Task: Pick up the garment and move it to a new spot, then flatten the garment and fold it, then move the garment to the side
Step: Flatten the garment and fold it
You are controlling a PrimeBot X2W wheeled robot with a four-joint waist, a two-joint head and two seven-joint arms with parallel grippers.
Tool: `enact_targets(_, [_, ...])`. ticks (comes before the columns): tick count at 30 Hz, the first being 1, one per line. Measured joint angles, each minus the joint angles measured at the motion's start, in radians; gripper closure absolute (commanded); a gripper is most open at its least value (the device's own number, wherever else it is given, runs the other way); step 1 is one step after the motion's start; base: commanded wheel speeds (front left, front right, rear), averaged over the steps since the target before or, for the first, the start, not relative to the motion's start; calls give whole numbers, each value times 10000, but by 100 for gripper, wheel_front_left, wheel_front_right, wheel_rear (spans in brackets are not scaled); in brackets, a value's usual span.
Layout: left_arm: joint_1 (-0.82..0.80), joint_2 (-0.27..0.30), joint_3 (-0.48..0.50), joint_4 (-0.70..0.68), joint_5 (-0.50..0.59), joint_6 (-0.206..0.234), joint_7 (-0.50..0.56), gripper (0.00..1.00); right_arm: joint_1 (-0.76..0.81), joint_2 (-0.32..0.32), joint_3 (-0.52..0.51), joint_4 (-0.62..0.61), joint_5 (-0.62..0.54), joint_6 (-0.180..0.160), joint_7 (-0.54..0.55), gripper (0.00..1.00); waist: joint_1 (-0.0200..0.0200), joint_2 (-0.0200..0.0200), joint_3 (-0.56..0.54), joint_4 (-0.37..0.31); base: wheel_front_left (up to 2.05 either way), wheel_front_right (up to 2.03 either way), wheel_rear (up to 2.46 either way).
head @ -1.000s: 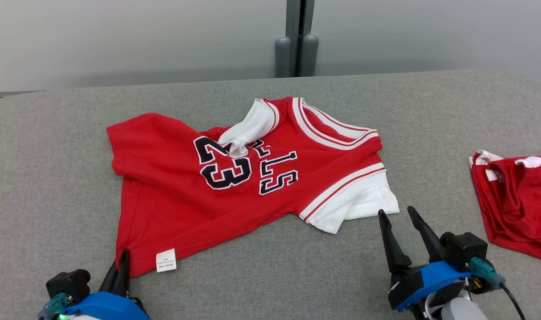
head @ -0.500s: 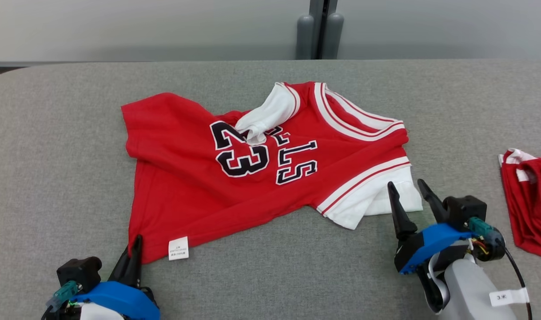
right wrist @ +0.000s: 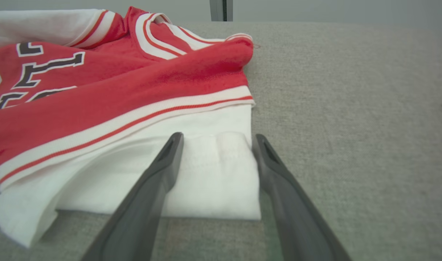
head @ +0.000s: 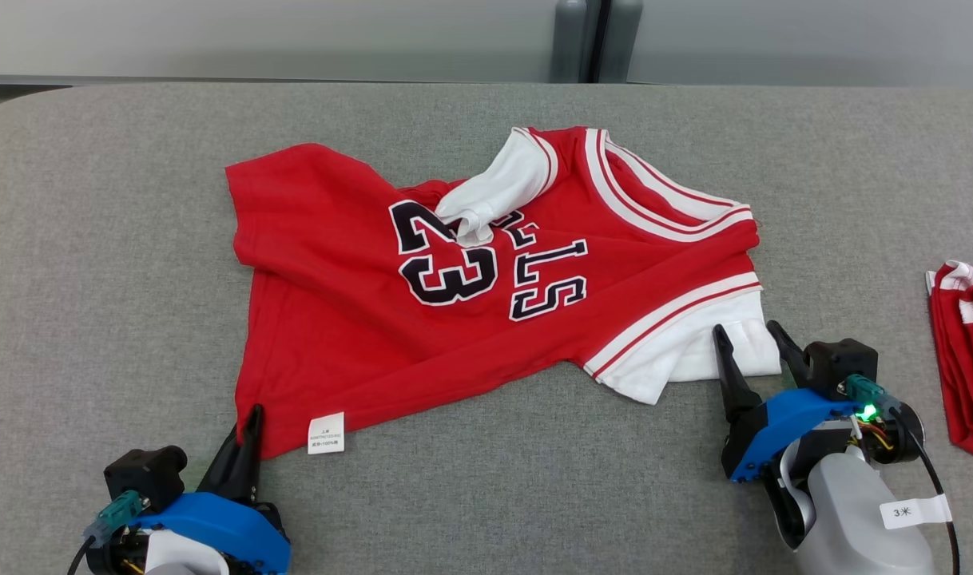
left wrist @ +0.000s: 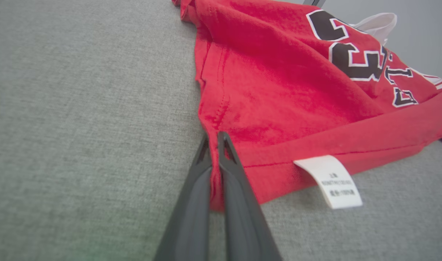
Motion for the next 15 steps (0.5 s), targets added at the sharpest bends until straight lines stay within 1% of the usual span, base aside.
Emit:
enact_targets(2, [-12,23,-6,-31,-4,0,0,100,0,-2,10,19,4,0,0,0,0,0,25,-2,0,0,0])
enact_targets(3, [-14,33,-25,-40,-4,0,0,100,0,-2,13,50,6,0,0,2,-1,0,38,0,0,0,0])
enact_targets(4, [-18,42,-48,-50,-4,0,0,100,1,0,19,67,12,0,0,15,-1,-1,51,5,0,0,0])
enact_targets(6, [-36,54,-79,-61,-6,0,0,100,0,-2,13,71,12,0,0,27,-1,0,74,21,0,0,0])
enact_targets(8, [-53,63,-86,-69,-8,0,0,100,0,-2,6,50,12,0,0,37,-1,0,87,33,0,0,0])
enact_targets(10, [-53,71,-88,-69,-8,0,0,100,4,-2,19,-40,15,0,0,42,-1,0,84,42,0,0,0])
enact_targets(11, [-53,75,-88,-67,-10,0,0,100,8,0,25,-77,19,0,0,50,-1,0,73,44,0,0,0])
enact_targets(13, [-52,77,-84,-52,-8,0,0,100,49,-2,33,-167,79,0,0,51,-1,0,47,40,0,0,0])
enact_targets(14, [-51,77,-81,-44,-8,0,0,100,85,0,29,-221,79,0,0,50,-1,0,31,35,0,0,0])
enact_targets(15, [-50,77,-75,-38,-8,0,0,100,121,0,15,-263,73,0,0,41,-1,0,13,26,0,0,0])
